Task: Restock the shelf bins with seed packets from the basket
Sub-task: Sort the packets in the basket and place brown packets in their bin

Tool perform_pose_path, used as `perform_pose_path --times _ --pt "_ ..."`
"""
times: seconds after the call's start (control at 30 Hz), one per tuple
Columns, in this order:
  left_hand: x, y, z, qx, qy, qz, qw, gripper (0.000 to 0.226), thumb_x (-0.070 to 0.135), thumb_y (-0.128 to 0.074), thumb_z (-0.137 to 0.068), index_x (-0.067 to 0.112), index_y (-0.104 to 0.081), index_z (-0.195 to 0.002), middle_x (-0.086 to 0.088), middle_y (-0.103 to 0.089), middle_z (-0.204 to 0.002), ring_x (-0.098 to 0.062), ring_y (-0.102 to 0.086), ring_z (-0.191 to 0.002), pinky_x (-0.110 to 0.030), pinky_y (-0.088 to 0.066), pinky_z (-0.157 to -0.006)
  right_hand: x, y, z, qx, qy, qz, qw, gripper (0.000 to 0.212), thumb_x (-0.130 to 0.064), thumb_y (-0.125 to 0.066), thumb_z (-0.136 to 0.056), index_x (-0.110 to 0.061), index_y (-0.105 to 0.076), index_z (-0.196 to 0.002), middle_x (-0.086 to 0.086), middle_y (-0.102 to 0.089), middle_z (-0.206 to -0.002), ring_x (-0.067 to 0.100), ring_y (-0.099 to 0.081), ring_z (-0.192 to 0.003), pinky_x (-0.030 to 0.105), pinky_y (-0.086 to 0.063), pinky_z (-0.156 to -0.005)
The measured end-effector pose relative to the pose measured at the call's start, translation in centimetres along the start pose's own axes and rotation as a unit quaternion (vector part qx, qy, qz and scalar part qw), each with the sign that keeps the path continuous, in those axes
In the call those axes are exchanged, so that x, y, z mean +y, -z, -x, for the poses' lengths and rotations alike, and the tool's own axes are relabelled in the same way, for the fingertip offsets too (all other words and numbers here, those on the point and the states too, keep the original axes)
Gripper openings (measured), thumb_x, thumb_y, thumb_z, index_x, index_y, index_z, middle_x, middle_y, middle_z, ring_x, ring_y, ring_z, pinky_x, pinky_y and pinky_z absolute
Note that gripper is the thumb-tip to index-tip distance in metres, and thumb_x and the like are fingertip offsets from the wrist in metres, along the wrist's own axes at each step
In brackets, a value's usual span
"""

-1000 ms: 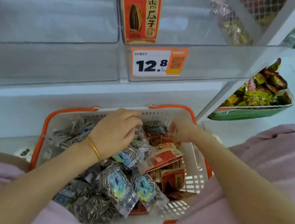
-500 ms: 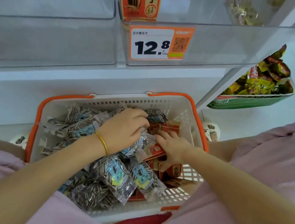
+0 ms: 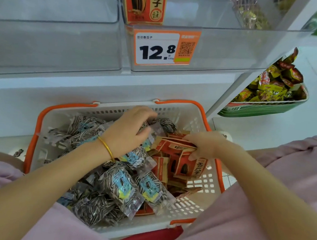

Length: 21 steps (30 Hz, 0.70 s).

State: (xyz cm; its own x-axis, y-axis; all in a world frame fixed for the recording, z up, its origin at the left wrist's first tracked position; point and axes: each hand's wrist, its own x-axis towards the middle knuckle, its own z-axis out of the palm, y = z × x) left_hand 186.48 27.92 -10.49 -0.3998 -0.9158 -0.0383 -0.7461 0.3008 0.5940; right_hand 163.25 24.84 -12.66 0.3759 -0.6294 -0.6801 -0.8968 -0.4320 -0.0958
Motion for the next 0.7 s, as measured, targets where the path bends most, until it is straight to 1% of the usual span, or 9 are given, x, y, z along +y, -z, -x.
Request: perform_pose_path --times 0.07,0.17,0.27,0.33,0.4,0.5,0.57,0.63,0.7 --pt "0.1 0.3 -0.2 0.027 0.045 0.070 0.996 0.053 0.023 -0.056 -0.091 0.018 -0.035 -0.140 0.000 -0.040 -0.138 -0.010 -0.042 -0.123 -0.023 -0.034 -0.104 0.7 1.7 1.4 0.023 0.017 -0.073 0.997 0.044 -0.029 -0.068 -0.082 -0.025 -0.051 -0.123 -0.006 -0.063 -0.110 0.017 -0.058 -0.104 0.031 -0.047 -0.085" --pt "0.4 0.8 -0.4 -0.001 0.092 0.208 0.974 0.069 0.025 -0.066 -0.084 0.019 -0.029 -0.142 0.008 -0.039 -0.139 -0.004 -0.043 -0.124 -0.014 -0.041 -0.094 1.0 3.2 2.6 0.052 0.076 -0.274 0.957 0.035 -0.017 -0.072 -0.081 -0.021 -0.054 -0.110 -0.010 -0.064 -0.099 0.009 -0.063 -0.094 0.016 -0.048 -0.079" --pt "0.5 0.7 -0.3 -0.016 0.101 0.342 0.934 0.052 0.015 -0.067 -0.083 0.014 -0.045 -0.130 0.004 -0.057 -0.126 -0.002 -0.058 -0.109 -0.020 -0.048 -0.092 -0.4 3.9 3.0 0.043 0.123 -0.430 0.893 0.038 -0.006 -0.070 -0.081 -0.017 -0.055 -0.114 -0.003 -0.068 -0.106 0.006 -0.067 -0.093 0.019 -0.054 -0.082" --pt "0.4 0.7 -0.2 0.033 0.129 0.400 0.907 0.033 0.007 -0.062 -0.086 0.011 -0.052 -0.117 -0.006 -0.064 -0.115 -0.012 -0.063 -0.105 -0.029 -0.051 -0.093 -1.2 3.9 2.6 0.061 0.130 -0.463 0.875 0.041 -0.004 -0.070 -0.080 -0.010 -0.054 -0.118 -0.001 -0.068 -0.107 0.007 -0.068 -0.093 0.021 -0.056 -0.081" --pt "0.1 0.7 -0.2 0.068 0.157 0.443 0.880 0.023 0.006 -0.055 -0.091 0.009 -0.052 -0.113 -0.012 -0.063 -0.114 -0.023 -0.063 -0.106 -0.036 -0.053 -0.092 -1.6 3.8 2.3 0.097 0.112 -0.485 0.862 0.044 -0.008 -0.073 -0.079 -0.006 -0.054 -0.118 0.003 -0.068 -0.105 0.012 -0.069 -0.091 0.023 -0.057 -0.073" --pt "-0.1 1.2 -0.2 0.102 0.164 0.500 0.844 0.019 0.006 -0.047 -0.095 0.016 -0.047 -0.110 -0.010 -0.060 -0.113 -0.025 -0.063 -0.103 -0.033 -0.057 -0.083 -1.6 3.6 2.1 0.141 0.054 -0.480 0.864 0.037 -0.017 -0.076 -0.077 -0.005 -0.060 -0.109 0.001 -0.068 -0.095 0.012 -0.068 -0.080 0.015 -0.053 -0.059" --pt "-0.1 1.6 -0.2 0.126 0.158 0.519 0.831 0.020 0.006 -0.045 -0.096 0.016 -0.045 -0.114 -0.009 -0.059 -0.111 -0.022 -0.064 -0.096 -0.029 -0.058 -0.075 -1.3 3.4 1.9 0.152 0.032 -0.491 0.857 0.035 -0.017 -0.077 -0.075 -0.008 -0.060 -0.105 0.002 -0.068 -0.092 0.016 -0.068 -0.081 0.018 -0.055 -0.061" --pt "-0.1 1.8 -0.1 0.140 0.152 0.492 0.846 0.023 0.007 -0.043 -0.097 0.016 -0.043 -0.118 -0.010 -0.059 -0.111 -0.020 -0.064 -0.094 -0.028 -0.059 -0.073 -1.1 3.5 2.0 0.170 0.012 -0.504 0.847 0.038 -0.015 -0.078 -0.074 -0.012 -0.060 -0.107 0.006 -0.068 -0.093 0.021 -0.068 -0.082 0.031 -0.058 -0.069" --pt "-0.2 2.0 0.0 0.146 0.147 0.424 0.882 0.023 0.012 -0.043 -0.098 0.020 -0.044 -0.118 -0.008 -0.060 -0.108 -0.024 -0.063 -0.099 -0.031 -0.059 -0.076 -0.8 4.1 2.6 0.208 -0.002 -0.491 0.846 0.029 -0.013 -0.078 -0.074 -0.014 -0.062 -0.099 0.004 -0.069 -0.083 0.017 -0.068 -0.074 0.034 -0.058 -0.068"
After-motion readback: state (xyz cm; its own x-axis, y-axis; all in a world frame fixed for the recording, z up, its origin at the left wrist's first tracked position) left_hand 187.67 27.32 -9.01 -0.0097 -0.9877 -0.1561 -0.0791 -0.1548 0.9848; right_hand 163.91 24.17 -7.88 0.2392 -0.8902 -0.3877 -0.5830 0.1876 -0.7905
